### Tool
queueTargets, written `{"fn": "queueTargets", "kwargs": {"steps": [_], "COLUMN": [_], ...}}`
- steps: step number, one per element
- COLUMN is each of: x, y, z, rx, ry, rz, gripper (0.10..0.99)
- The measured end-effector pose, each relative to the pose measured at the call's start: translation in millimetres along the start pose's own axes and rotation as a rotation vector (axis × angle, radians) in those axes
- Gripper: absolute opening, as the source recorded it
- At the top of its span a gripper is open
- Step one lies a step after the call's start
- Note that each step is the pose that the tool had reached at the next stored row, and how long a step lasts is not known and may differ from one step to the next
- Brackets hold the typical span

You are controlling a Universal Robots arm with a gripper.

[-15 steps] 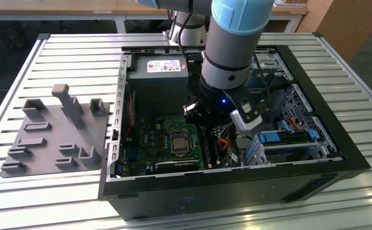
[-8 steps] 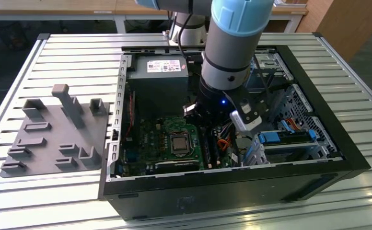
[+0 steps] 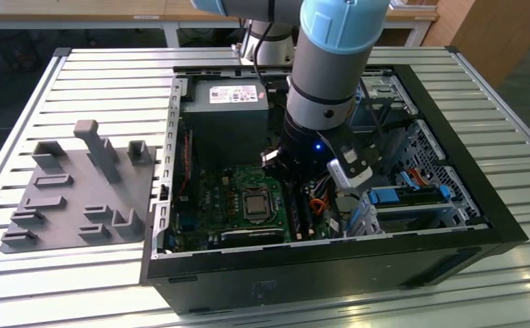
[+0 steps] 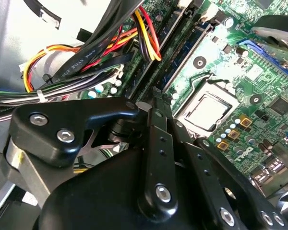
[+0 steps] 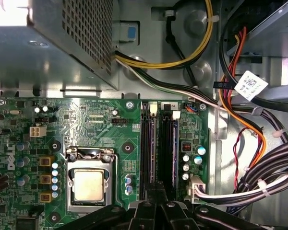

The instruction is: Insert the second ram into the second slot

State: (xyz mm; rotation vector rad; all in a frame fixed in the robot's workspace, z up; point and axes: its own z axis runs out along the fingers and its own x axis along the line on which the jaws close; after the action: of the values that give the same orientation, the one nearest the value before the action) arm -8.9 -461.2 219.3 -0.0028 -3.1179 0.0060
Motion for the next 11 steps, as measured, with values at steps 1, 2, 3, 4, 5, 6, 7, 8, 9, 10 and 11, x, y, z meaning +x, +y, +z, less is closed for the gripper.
{"fn": "queueTargets", "kwargs": {"steps": [1,2,3,4,5,6,7,8,9,10,11], "x": [0.0,-0.1,0.0,0.0,0.0,0.0,0.0,-0.1,-0.1,-0.1,-0.1], "y": [0.0,0.1,0.0,0.0,-0.1,-0.1,-0.1,0.0,0.1,0.1,0.2], "z": [0.7,1.5,2.4,3.3,4.0,4.2,4.3,4.5,4.3,3.7,3.0], "rx": [0.001,0.001,0.002,0.005,0.006,0.007,0.007,0.006,0.006,0.005,0.004], "ry": [0.0000,-0.0001,0.0000,0.0002,0.0003,0.0004,0.0002,0.0000,-0.0002,-0.0003,-0.0006], "rz": [0.000,0.000,0.000,0.000,0.000,0.000,0.000,0.000,0.000,0.000,0.000], "gripper": [0.106,0.106,0.106,0.106,0.106,0.106,0.106,0.106,0.106,0.106,0.106]}}
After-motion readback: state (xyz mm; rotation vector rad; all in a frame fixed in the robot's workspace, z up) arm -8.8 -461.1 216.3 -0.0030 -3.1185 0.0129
